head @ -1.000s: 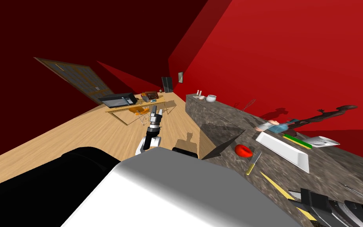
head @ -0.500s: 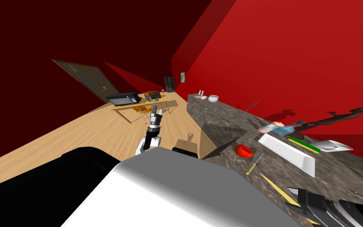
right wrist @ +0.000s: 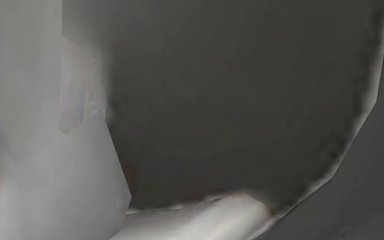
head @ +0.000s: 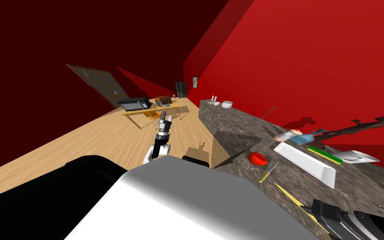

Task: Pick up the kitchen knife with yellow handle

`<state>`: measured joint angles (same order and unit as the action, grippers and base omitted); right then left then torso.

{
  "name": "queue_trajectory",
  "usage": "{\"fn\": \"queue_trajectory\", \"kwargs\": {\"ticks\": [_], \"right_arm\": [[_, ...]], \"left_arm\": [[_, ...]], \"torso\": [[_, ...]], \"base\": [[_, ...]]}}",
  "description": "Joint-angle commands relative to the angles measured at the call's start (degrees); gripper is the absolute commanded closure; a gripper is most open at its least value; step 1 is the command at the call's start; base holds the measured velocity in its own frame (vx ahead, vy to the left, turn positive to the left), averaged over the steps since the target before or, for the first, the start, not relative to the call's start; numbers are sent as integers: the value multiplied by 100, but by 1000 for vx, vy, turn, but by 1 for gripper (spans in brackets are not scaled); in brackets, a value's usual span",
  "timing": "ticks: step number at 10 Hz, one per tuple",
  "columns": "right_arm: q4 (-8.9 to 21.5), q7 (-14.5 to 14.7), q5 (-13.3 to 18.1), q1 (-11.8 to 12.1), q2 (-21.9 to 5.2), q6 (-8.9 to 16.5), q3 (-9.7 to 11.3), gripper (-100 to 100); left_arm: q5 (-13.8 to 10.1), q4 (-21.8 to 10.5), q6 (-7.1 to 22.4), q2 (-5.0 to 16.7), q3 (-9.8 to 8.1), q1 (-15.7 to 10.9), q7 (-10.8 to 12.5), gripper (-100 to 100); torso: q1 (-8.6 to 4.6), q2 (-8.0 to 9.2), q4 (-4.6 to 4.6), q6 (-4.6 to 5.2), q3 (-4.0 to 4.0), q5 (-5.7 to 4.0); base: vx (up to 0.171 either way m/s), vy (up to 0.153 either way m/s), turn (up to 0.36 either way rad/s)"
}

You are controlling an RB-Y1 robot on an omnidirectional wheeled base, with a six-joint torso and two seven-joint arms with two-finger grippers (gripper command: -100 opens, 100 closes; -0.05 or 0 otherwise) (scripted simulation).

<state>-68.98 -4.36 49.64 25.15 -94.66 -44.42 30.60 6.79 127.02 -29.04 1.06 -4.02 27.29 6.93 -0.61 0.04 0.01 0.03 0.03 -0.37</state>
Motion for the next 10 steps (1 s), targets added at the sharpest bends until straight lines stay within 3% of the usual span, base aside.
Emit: {"fn": "queue_trajectory", "kwargs": {"ticks": [1,3,4,5,8,9,10], "right_arm": [[0,0,0,0,0,0,0,100],[0,37,14,-18,-18,27,-18,100],[-1,39,15,-18,-18,27,-18,0],[90,180,-64,10,-22,-108,-57,100],[263,534,-168,-8,-62,-376,-162,100],[237,469,-157,15,-53,-320,-139,100],[246,498,-160,16,-57,-340,-143,0]], "left_arm": [[0,0,0,0,0,0,0,0],[0,0,0,0,0,0,0,0],[0,0,0,0,0,0,0,0],[0,0,0,0,0,0,0,0],[0,0,0,0,-1,2,0,0],[0,0,0,0,-1,2,0,0],[0,0,0,0,0,1,0,0]], "torso": [[0,0,0,0,0,0],[-10,-14,-12,22,-13,-12],[-11,-15,-12,23,-13,-12],[-12,-14,-12,24,-13,-12],[0,-31,-14,32,-21,-4],[-4,-37,-14,28,-24,-3],[-6,-30,-13,23,-21,-7]], "base": [[-1,0,33],[-1,0,5],[0,0,0],[45,7,-200],[79,16,-167],[35,-1,-26],[0,0,0]]}}
